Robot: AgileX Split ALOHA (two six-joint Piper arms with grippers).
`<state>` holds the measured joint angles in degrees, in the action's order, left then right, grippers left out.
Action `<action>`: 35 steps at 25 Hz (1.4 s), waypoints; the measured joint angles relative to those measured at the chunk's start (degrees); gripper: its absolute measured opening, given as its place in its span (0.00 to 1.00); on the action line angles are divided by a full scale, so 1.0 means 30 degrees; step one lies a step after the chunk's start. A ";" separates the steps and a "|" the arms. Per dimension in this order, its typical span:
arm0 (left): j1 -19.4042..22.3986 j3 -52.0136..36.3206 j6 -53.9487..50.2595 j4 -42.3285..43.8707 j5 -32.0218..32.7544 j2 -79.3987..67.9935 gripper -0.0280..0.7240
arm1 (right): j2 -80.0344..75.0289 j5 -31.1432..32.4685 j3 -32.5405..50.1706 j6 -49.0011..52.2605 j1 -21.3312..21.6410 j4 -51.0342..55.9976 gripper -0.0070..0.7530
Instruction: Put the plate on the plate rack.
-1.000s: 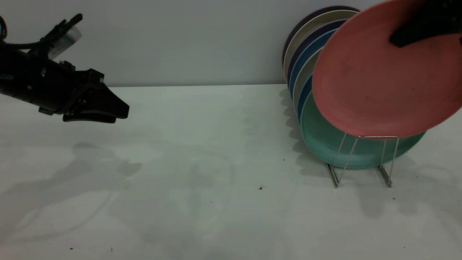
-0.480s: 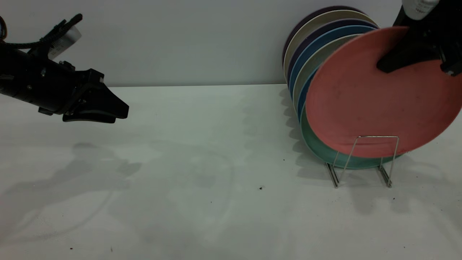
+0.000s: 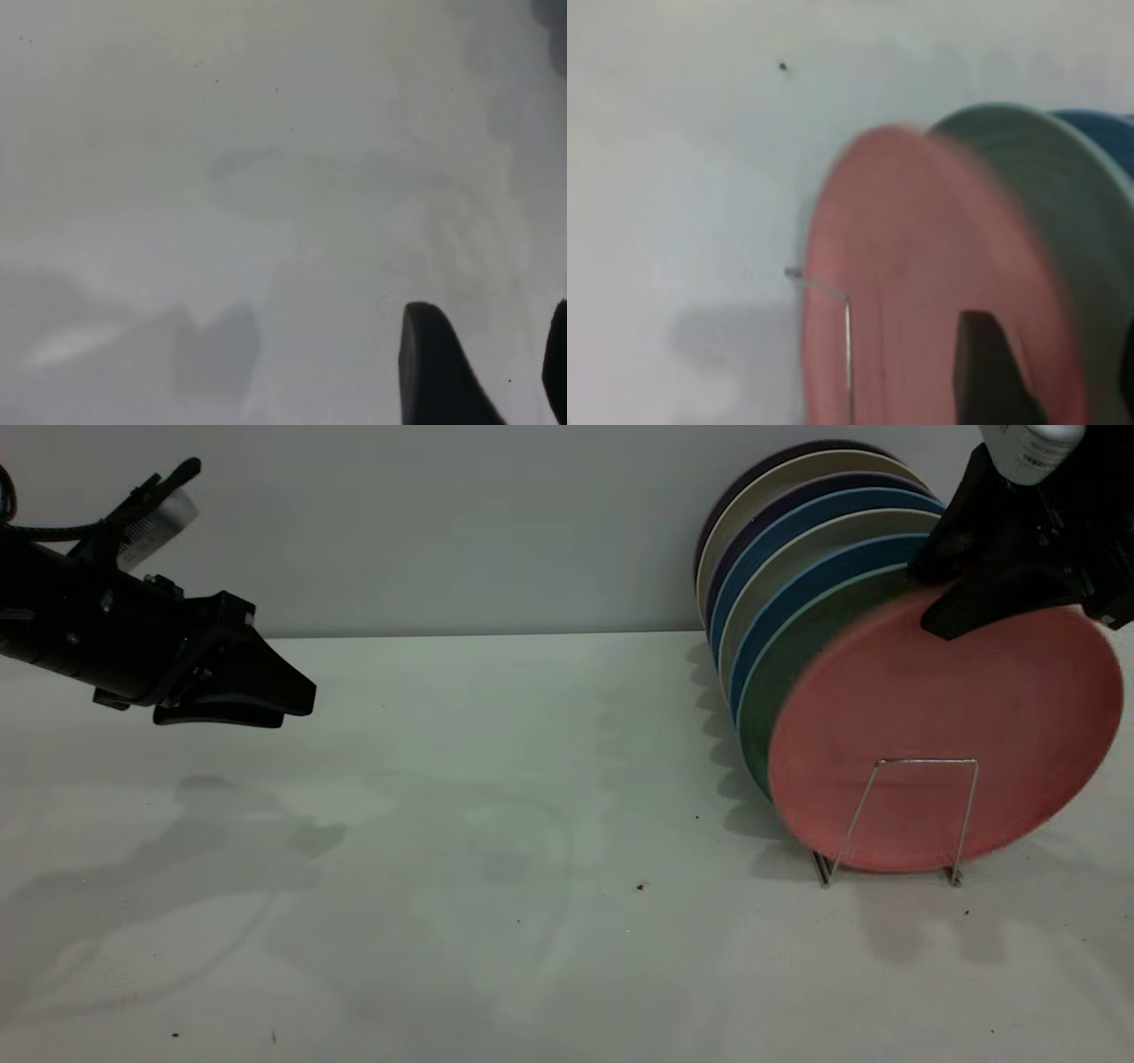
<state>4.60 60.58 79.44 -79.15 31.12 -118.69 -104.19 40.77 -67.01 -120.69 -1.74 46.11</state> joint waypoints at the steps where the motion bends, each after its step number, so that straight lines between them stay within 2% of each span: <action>1: 0.0000 0.0000 -0.0037 0.0000 0.0000 0.0000 0.48 | 0.0000 0.0099 0.0000 0.0287 0.0000 0.0000 0.54; 7: 0.0000 0.0000 -0.0382 0.0000 0.0000 0.0000 0.49 | 0.0056 0.0969 0.0000 0.3319 0.0000 0.0135 0.57; 10: 0.0000 0.0000 -0.1116 0.0539 -0.0331 0.0000 0.49 | 0.0521 0.1511 0.0000 0.8030 0.0000 0.0533 0.57; 12: 0.0000 0.0000 -0.2475 0.1757 -0.0896 0.0000 0.49 | 0.1061 0.1556 0.0000 1.2856 0.0000 0.0609 0.57; 16: 0.0000 0.0195 -0.7133 0.6974 -0.1429 0.0000 0.49 | 0.1864 0.2332 0.0000 2.1654 0.0000 -0.0365 0.57; 18: 0.0000 0.0703 -1.0701 1.0826 -0.0910 0.0000 0.49 | 0.2075 0.3066 0.0000 2.4850 0.0000 -0.1522 0.57; 23: 0.0000 0.3075 -2.0410 2.0526 0.3193 0.0185 0.49 | 0.2706 0.4095 0.0000 3.0821 0.0000 -0.5684 0.57; 25: 0.0000 0.3700 -2.2894 2.3546 0.4689 0.0875 0.49 | 0.3056 0.4427 0.0000 3.2540 0.0000 -0.7696 0.57; 27: 0.0000 0.3809 -2.3853 2.4952 0.5279 0.2158 0.49 | 0.3609 0.4836 0.0000 3.3927 0.0000 -0.9304 0.57; 30: 0.0000 0.3871 -2.4164 2.5406 0.5838 0.5068 0.49 | 0.5133 0.5663 0.0000 3.5054 0.0000 -1.0746 0.57; 35: 0.0000 0.3119 -2.4182 2.5468 0.7178 1.0196 0.49 | 0.8640 0.7217 0.0459 3.5290 0.0000 -1.1047 0.57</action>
<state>4.60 69.94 6.89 -2.75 52.65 -88.10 -78.27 62.42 -65.63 -14.82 -1.74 12.97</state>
